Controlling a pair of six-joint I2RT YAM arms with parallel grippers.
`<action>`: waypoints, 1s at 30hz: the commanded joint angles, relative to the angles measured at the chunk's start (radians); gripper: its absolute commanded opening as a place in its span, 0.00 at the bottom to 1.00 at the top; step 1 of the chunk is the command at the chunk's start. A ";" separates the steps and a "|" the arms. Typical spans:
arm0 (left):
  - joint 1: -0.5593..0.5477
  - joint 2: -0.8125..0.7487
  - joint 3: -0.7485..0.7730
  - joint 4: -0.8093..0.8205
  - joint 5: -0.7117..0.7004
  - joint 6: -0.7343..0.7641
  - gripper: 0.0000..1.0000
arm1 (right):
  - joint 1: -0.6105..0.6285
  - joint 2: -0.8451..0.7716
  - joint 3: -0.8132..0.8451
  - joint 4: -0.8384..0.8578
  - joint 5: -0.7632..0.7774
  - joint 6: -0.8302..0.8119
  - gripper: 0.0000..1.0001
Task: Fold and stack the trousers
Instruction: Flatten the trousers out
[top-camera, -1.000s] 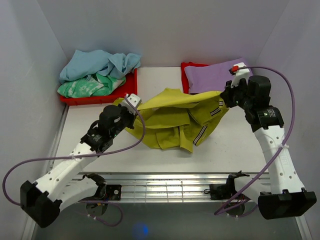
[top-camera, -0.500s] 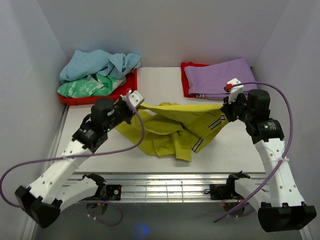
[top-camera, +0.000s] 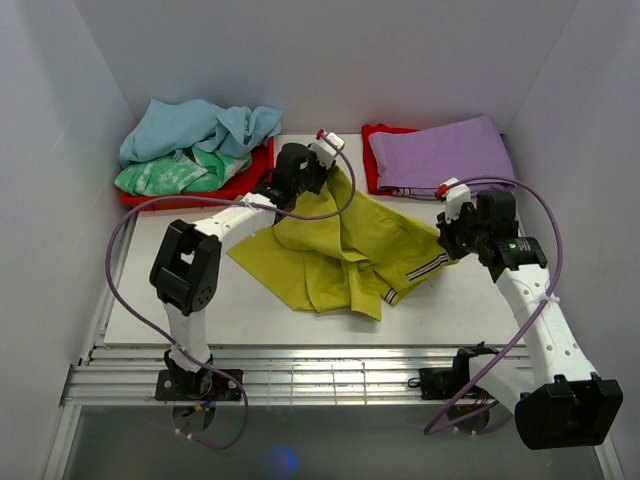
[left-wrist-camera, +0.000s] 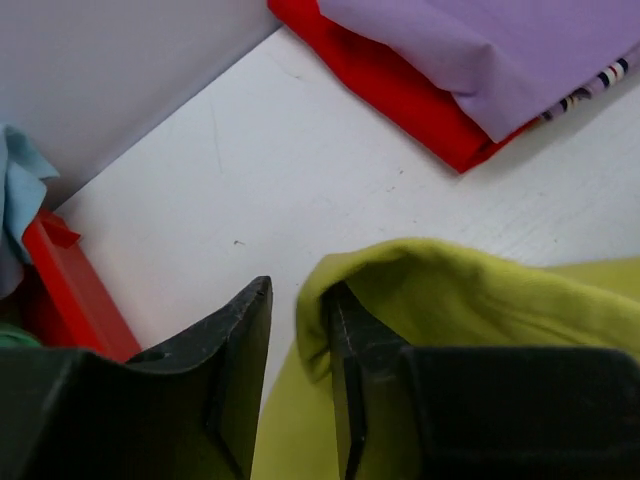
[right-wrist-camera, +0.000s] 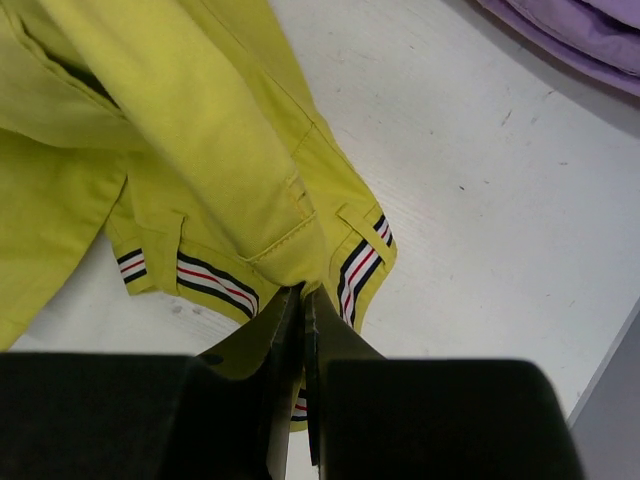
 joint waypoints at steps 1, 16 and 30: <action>0.018 -0.042 0.086 0.055 -0.038 -0.032 0.43 | -0.006 0.029 0.010 0.042 0.040 0.002 0.08; -0.410 -0.449 -0.201 -0.693 0.252 0.090 0.98 | -0.095 0.282 0.108 0.110 -0.043 0.106 0.08; -0.666 -0.142 -0.176 -0.544 -0.079 0.242 0.98 | -0.098 0.258 0.063 0.105 -0.056 0.068 0.08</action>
